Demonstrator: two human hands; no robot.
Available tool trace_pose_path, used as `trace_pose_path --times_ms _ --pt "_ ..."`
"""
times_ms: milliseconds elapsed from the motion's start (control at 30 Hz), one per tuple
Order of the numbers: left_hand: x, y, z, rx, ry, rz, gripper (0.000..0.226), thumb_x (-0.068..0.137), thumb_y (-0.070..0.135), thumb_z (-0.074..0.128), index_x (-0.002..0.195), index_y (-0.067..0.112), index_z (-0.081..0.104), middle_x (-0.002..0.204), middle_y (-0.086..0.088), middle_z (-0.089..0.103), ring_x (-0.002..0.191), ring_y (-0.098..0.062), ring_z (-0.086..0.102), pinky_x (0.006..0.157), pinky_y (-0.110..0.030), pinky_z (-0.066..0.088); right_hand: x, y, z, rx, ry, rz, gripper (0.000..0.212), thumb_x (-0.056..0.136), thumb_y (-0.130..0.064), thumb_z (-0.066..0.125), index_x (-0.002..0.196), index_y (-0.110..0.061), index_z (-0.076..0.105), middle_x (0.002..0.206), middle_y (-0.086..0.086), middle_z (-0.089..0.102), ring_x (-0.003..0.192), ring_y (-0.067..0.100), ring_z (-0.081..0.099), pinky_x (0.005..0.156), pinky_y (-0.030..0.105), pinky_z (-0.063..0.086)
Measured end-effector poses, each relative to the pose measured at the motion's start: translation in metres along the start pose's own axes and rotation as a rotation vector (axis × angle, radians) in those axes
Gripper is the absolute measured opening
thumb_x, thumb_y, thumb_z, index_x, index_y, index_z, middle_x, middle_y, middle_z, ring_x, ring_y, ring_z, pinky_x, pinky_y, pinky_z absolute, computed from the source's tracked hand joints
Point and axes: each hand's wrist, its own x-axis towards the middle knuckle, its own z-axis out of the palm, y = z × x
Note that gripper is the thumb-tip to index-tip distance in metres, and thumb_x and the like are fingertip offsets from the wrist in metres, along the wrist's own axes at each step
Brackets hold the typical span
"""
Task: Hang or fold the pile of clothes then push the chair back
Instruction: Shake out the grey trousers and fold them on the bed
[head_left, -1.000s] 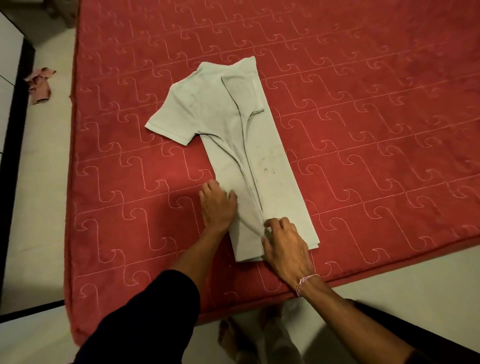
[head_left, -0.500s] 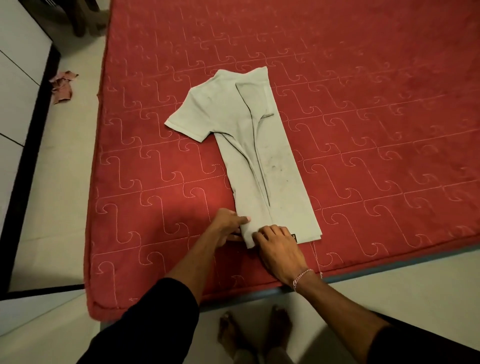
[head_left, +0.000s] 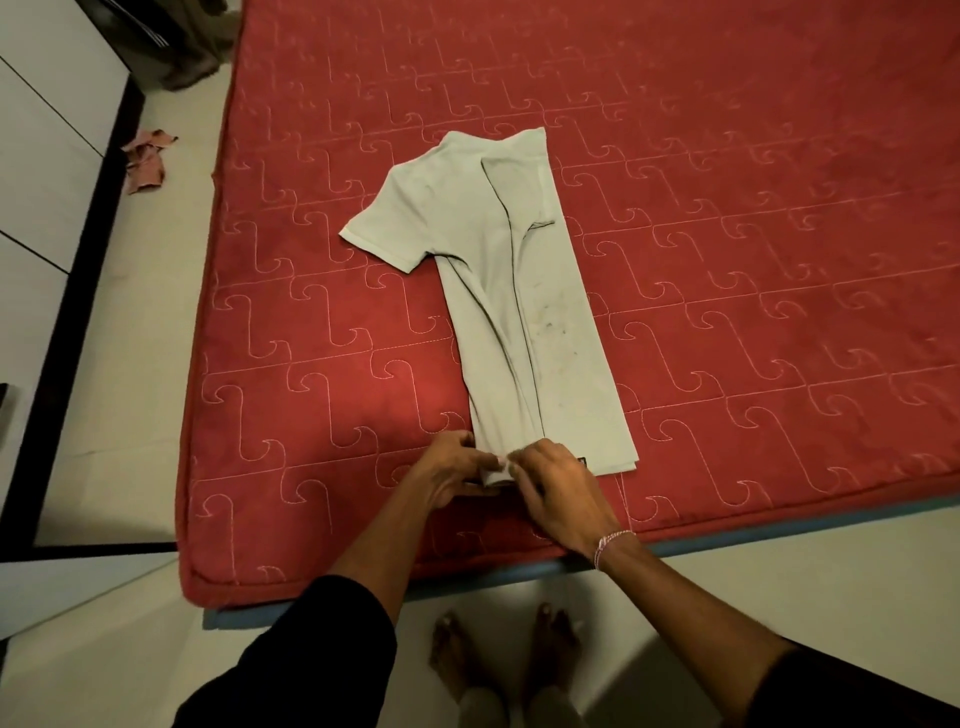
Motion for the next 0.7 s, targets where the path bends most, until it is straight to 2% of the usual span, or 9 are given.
trace_pose_path --times_ms 100,167,267,367,467,567,633,700 --pt "-0.001 -0.005 -0.003 0.028 0.034 0.012 0.036 0.076 -0.001 0.081 0.108 -0.001 0.064 0.098 -0.013 0.073 0.079 -0.023 0.071 0.064 -0.035 0.062 0.009 -0.001 -0.005 0.059 0.116 0.243 0.027 0.096 -0.028 0.062 0.12 -0.015 0.062 0.111 0.004 0.064 0.099 0.022 0.06 0.082 0.04 0.054" --pt "-0.001 -0.008 -0.005 0.068 0.074 0.014 0.035 0.073 0.005 0.085 0.101 -0.003 0.066 0.093 -0.014 0.074 0.075 -0.022 0.072 0.064 -0.036 0.063 0.016 -0.001 -0.01 0.123 0.093 0.424 0.034 0.09 -0.032 0.071 0.118 -0.017 0.06 0.107 0.002 0.065 0.096 0.023 0.062 0.081 0.041 0.054" --pt "-0.001 -0.012 -0.005 0.158 0.12 0.039 0.03 0.072 0.012 0.087 0.085 0.002 0.062 0.081 -0.014 0.074 0.064 -0.022 0.072 0.058 -0.033 0.061 0.026 0.006 -0.012 0.262 0.046 0.611 0.022 0.082 -0.033 0.079 0.096 -0.023 0.065 0.09 -0.003 0.071 0.086 0.022 0.069 0.08 0.04 0.057" --pt "0.001 -0.012 -0.004 0.289 0.182 0.079 0.034 0.07 0.019 0.09 0.073 0.006 0.058 0.075 -0.015 0.073 0.058 -0.02 0.071 0.052 -0.029 0.058 0.03 0.013 -0.013 0.393 0.093 0.722 0.019 0.08 -0.032 0.081 0.079 -0.025 0.064 0.074 -0.006 0.072 0.075 0.019 0.071 0.08 0.039 0.059" --pt "0.005 -0.01 -0.003 0.444 0.244 0.078 0.04 0.065 0.029 0.093 0.061 0.008 0.059 0.064 -0.01 0.072 0.054 -0.017 0.071 0.059 -0.035 0.062 0.028 0.015 -0.017 0.341 0.1 0.783 0.017 0.082 -0.034 0.079 0.085 -0.025 0.064 0.077 -0.011 0.069 0.081 0.018 0.067 0.078 0.032 0.055" --pt "0.005 -0.005 -0.004 0.756 0.323 0.087 0.045 0.058 0.051 0.092 0.061 0.012 0.069 0.055 0.003 0.07 0.052 -0.009 0.069 0.066 -0.032 0.062 0.027 0.007 -0.021 0.179 0.061 0.756 0.019 0.082 -0.03 0.077 0.094 -0.026 0.062 0.082 -0.01 0.063 0.085 0.02 0.06 0.07 0.028 0.044" --pt "0.003 0.002 -0.006 0.934 0.346 0.093 0.057 0.052 0.064 0.089 0.073 0.015 0.068 0.064 0.006 0.072 0.063 -0.011 0.071 0.069 -0.031 0.058 0.033 0.003 -0.021 0.115 0.039 0.699 0.025 0.08 -0.023 0.076 0.098 -0.027 0.059 0.094 -0.005 0.063 0.09 0.023 0.061 0.07 0.029 0.044" --pt "0.003 0.011 -0.009 1.103 0.37 0.121 0.076 0.046 0.073 0.086 0.087 0.016 0.06 0.088 0.003 0.069 0.086 -0.019 0.067 0.074 -0.033 0.05 0.041 -0.001 -0.021 0.104 0.013 0.639 0.028 0.077 -0.015 0.07 0.1 -0.026 0.058 0.103 0.0 0.06 0.094 0.025 0.061 0.071 0.031 0.044"
